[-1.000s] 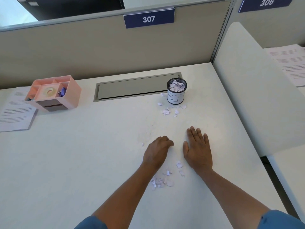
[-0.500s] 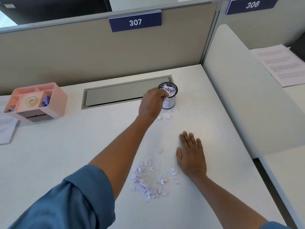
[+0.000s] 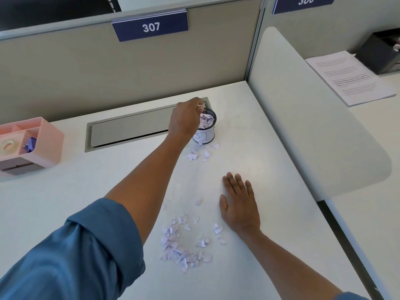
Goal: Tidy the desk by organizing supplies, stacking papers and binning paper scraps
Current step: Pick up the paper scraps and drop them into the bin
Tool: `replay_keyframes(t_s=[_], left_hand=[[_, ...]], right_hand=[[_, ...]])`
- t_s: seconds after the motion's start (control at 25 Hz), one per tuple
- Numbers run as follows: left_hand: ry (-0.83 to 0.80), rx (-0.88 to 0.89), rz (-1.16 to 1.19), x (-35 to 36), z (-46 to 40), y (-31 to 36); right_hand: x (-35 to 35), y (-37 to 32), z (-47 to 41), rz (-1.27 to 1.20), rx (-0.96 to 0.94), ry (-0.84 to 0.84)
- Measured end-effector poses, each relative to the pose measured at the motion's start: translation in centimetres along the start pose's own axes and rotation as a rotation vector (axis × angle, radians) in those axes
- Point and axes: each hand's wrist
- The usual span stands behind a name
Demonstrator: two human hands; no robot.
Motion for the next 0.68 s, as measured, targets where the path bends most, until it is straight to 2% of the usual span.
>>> replay_keyframes(t_s=[0.2,0.36,0.68], left_hand=[[0.094,-0.022,0.034,-0.8,0.4,-1.1],[0.154,-0.105,0.065,-0.5,3.8,-3.2],[-0.103,-0.125,-0.138,3.2,16.2,-6.8]], right_hand=[[0.0,0.0,-0.1,0.020,0.001,-0.011],[0.0,0.0,-0.2,0.036,0.003,-0.013],[0.1,0.0,-0.2,0.046,-0.006,0.002]])
Point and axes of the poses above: each hand's wrist, its own z-axis away from the middle knuckle, its own x-axis out of the palm, y = z × x, and after that the axes turned 6 degrees about -z, right-handed
